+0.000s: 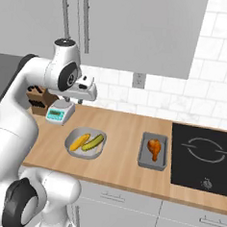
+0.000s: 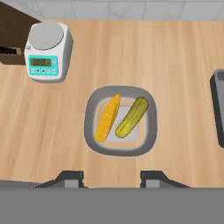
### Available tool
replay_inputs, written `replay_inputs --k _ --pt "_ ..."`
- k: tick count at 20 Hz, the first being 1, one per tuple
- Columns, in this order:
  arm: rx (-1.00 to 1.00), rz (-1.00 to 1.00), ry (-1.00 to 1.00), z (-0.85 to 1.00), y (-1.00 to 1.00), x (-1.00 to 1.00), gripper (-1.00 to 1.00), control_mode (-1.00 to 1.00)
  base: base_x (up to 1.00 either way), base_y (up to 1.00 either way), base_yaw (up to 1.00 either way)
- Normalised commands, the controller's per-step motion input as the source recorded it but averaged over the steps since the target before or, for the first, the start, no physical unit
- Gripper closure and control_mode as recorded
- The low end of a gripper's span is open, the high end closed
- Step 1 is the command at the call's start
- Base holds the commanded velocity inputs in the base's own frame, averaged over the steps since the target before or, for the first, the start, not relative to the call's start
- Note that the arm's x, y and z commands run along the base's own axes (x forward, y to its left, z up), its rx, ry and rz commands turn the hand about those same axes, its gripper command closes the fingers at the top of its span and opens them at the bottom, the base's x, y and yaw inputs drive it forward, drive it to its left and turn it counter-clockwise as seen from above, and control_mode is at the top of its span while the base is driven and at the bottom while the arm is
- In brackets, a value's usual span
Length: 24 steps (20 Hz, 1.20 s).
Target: Take the meat container that has the chicken drumstick and place it on the second highest rack of the freezer. Then take the vegetable container that has the cucumber and corn and place it on the highest rack of the freezer.
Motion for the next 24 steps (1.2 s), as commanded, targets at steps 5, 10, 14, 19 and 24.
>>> replay_inputs --k 5,10,14,19,24 --pt "0.0 -0.01 0.06 0.0 -0.13 0.0 -1.0 -1.0 0.0 0.0 0.0" --pt "0.0 -0.06 0.2 -0.16 -0.72 0.0 -1.0 -1.0 0.0 0.0 0.0" --pt "0.0 -0.23 0.33 -0.26 -0.95 0.0 -1.0 -1.0 0.0 0.0 0.0" --pt "0.0 -0.45 0.44 -0.3 -0.95 -0.02 -1.0 -1.0 0.0 0.0 0.0" --pt "0.0 -0.58 0.43 -0.3 -0.86 0.0 -1.0 -1.0 0.0 0.0 0.0"
